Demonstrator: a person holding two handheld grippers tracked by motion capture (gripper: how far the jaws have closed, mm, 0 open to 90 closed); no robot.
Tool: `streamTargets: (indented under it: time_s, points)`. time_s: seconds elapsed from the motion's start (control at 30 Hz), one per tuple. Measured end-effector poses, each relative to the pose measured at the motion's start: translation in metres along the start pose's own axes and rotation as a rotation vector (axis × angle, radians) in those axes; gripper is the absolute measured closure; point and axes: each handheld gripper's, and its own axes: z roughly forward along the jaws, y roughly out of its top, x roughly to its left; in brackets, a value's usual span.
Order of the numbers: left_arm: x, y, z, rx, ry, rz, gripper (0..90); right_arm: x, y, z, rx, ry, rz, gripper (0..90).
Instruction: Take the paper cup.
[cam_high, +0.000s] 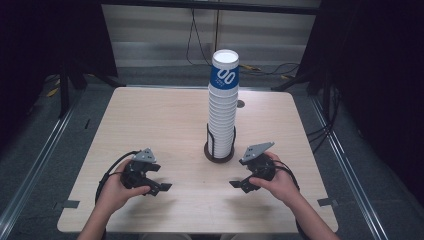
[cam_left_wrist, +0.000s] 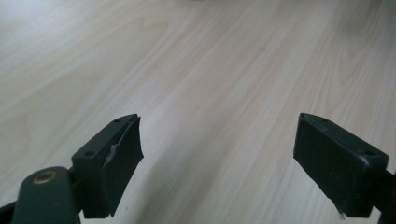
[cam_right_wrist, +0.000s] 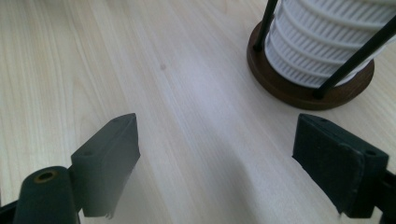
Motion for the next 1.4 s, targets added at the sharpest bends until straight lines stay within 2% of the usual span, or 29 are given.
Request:
streamTargets:
  time_s: [0.03, 0.1, 0.23, 0.4, 0.5, 0.6, 0.67, 0.77, 0.83, 0.93, 1.13, 1.4]
  points:
    - [0.0, 0.005, -0.003, -0.001, -0.007, 0.0, 15.1, -0.001, 0.001, 0.0, -0.012, -0.003, 0.005, 13.7]
    - [-0.001, 0.012, -0.006, 0.003, 0.004, 0.01, 15.2, -0.003, 0.005, -0.002, -0.033, -0.005, 0.026, 13.6]
    - [-0.001, 0.032, -0.014, 0.01, -0.001, 0.028, 15.5, -0.006, 0.008, -0.007, -0.049, -0.018, 0.033, 13.6]
    - [-0.001, 0.055, -0.022, -0.024, -0.012, 0.028, 15.5, -0.01, 0.01, -0.012, -0.065, -0.018, 0.062, 13.6]
    - [-0.001, 0.071, -0.027, -0.007, -0.014, 0.048, 15.5, -0.011, 0.012, -0.015, -0.076, -0.027, 0.067, 13.6]
    - [0.0, 0.082, -0.028, -0.011, -0.018, 0.047, 15.7, -0.013, 0.016, -0.017, -0.103, -0.025, 0.081, 13.6]
    - [0.0, 0.089, -0.029, 0.004, -0.023, 0.052, 15.7, -0.014, 0.019, -0.018, -0.111, -0.028, 0.088, 13.6]
    - [0.002, 0.1, -0.032, 0.001, -0.039, 0.066, 15.7, -0.016, 0.024, -0.02, -0.121, -0.037, 0.083, 13.6]
    - [0.002, 0.106, -0.034, -0.01, -0.049, 0.059, 15.7, -0.016, 0.029, -0.022, -0.127, -0.04, 0.082, 13.7]
    - [0.004, 0.115, -0.039, -0.012, -0.038, 0.059, 15.7, -0.018, 0.035, -0.024, -0.134, -0.036, 0.079, 13.6]
    - [0.006, 0.135, -0.047, -0.026, -0.043, 0.053, 15.8, -0.021, 0.045, -0.029, -0.154, -0.047, 0.075, 13.6]
    - [0.003, 0.166, -0.055, -0.028, -0.045, 0.084, 15.8, -0.026, 0.051, -0.035, -0.187, -0.052, 0.096, 13.6]
